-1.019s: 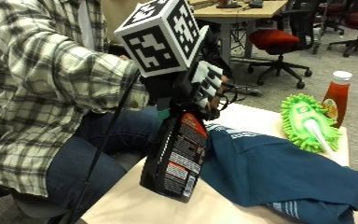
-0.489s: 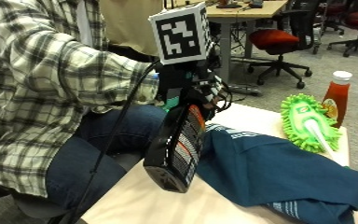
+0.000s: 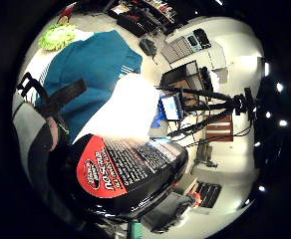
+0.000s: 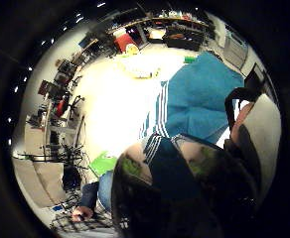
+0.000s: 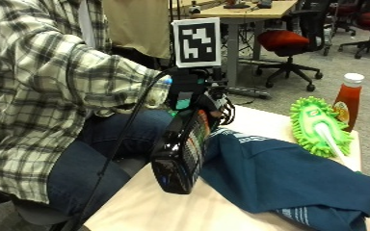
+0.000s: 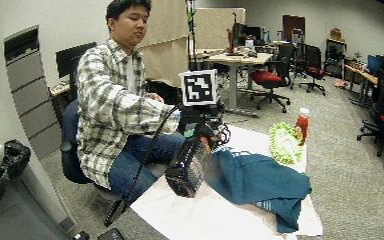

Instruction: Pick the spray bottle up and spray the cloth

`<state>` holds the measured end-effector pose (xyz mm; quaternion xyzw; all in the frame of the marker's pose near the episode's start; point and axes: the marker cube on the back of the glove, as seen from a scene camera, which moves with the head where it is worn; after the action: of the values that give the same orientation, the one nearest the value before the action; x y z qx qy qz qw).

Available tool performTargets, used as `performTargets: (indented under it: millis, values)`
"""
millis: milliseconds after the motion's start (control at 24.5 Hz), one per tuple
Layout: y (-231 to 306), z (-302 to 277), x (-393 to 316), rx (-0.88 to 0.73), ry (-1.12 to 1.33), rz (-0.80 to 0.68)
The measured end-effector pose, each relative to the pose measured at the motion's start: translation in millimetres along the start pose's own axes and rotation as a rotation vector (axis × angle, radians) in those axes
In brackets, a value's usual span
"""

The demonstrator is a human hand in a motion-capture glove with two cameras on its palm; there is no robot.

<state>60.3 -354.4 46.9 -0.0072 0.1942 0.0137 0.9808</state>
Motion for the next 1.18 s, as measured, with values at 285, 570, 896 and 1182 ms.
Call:
performTargets:
  millis: [285,570,896,1182]
  values:
    - [4,12,-13,-0.053,0.087,-0.065]
    - [9,21,-23,-0.093,0.144,-0.118]
    - [11,28,-28,-0.097,0.245,-0.163]
    - [13,23,-27,-0.089,0.246,-0.146]
